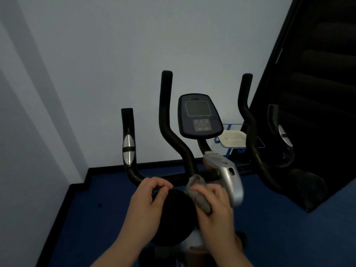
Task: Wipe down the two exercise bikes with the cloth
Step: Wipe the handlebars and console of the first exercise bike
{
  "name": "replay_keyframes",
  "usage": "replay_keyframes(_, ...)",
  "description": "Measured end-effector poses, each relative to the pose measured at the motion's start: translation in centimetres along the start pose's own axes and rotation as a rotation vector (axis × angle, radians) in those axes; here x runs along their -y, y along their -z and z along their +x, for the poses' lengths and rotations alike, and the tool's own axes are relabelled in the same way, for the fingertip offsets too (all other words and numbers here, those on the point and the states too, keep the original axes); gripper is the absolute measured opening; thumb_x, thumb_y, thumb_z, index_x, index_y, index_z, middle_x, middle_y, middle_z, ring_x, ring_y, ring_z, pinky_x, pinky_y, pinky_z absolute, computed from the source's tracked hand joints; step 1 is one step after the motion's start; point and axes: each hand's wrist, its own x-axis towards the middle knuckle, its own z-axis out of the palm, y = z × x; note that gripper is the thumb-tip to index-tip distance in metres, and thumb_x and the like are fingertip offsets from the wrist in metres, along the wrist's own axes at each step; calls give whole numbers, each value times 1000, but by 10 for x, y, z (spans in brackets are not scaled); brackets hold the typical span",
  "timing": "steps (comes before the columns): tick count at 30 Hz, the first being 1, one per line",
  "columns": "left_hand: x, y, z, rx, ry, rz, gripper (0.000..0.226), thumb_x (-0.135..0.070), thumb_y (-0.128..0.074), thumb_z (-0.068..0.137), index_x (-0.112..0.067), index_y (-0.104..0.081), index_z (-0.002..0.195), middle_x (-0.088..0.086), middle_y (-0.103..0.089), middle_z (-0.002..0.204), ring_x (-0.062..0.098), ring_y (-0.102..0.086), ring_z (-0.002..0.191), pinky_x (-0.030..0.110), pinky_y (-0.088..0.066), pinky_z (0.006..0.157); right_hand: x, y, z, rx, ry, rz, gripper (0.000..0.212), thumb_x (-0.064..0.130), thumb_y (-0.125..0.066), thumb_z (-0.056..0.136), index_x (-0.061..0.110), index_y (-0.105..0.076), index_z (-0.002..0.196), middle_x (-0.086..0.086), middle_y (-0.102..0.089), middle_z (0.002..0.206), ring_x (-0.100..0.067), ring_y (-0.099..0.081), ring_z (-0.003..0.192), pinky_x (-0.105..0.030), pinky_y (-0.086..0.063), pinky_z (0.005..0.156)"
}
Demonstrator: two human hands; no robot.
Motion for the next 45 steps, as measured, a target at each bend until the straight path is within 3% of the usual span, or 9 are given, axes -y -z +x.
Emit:
replay_keyframes(4, 1, -1, 1, 4, -7, 11, 18, -14, -58, 94, -28, -67, 88, -12, -63, 96, -8, -55, 91, 1, -37, 73, -10, -9, 46, -11, 6, -50, 34, 21, -71, 83, 35, -64, 113, 11, -52, 100, -14, -55, 95, -33, -49, 82)
replay_keyframes(9, 3, 0, 3, 13, 6, 16, 17, -15, -58, 94, -29, -67, 89, -10, -63, 97, -8, -55, 90, 2, -38, 72, -4, -1, 30, -72, -124, 79, 27, 20, -73, 85, 27, -67, 110, 14, -54, 103, -2, -55, 98, -18, -47, 84)
replay_keyframes(14, 3, -1, 3, 16, -16, 31, 18, -14, -58, 94, -29, -67, 88, -12, -62, 96, -8, -54, 91, 1, -37, 73, -4, -5, 20, 19, -31, 17, 28, 37, -59, 84, 36, -62, 111, 10, -53, 102, -7, -56, 95, -27, -51, 81)
replay_keyframes(20, 0, 3, 2, 9, -45, 33, 21, -12, -60, 92, -32, -66, 87, -19, -61, 93, -7, -54, 93, 2, -37, 74, -7, -5, 59, -36, -88, 23, 29, 18, -73, 85, 32, -66, 109, 14, -54, 102, -2, -53, 98, -24, -45, 87)
replay_keyframes(27, 9, 32, 42, -147, -202, 74, 25, -9, -61, 92, -33, -67, 87, -15, -60, 89, 6, -56, 92, 24, -45, 81, -8, -6, 73, 53, -8, -15, 38, 17, -73, 85, 48, -59, 103, 22, -55, 101, -1, -54, 99, -18, -43, 87)
replay_keyframes(30, 10, 56, 87, -305, -394, 282, 21, -2, -59, 92, -22, -67, 92, -4, -62, 98, 13, -49, 99, 10, -34, 90, -4, -14, 111, 54, 5, -64, 27, 21, -72, 85, 37, -65, 106, 14, -57, 102, -9, -56, 96, -33, -48, 87)
replay_keyframes(33, 5, 80, 132, -343, -433, 333, 20, -1, -58, 92, -17, -66, 102, -4, -58, 112, 4, -38, 109, -1, -20, 93, -3, -7, 97, 30, -6, -48, 38, 17, -74, 84, 42, -60, 109, 18, -55, 100, -2, -55, 95, -25, -46, 84)
replay_keyframes(39, 12, 84, 192, -180, -384, 348, 23, -14, -54, 97, -17, -62, 119, -5, -51, 126, 9, -37, 120, 12, -22, 100, -1, -18, 107, 91, 34, -164, 26, 21, -75, 83, 36, -66, 102, 21, -54, 97, -1, -55, 90, -22, -46, 80)
replay_keyframes(45, 6, 73, 220, -175, -253, 107, 24, -24, -45, 102, -17, -68, 97, -4, -67, 89, 4, -61, 81, 10, -42, 71, 14, -7, 135, -30, -54, -4, 31, 15, -76, 81, 40, -64, 95, 17, -59, 99, 6, -56, 96, -4, -38, 80)
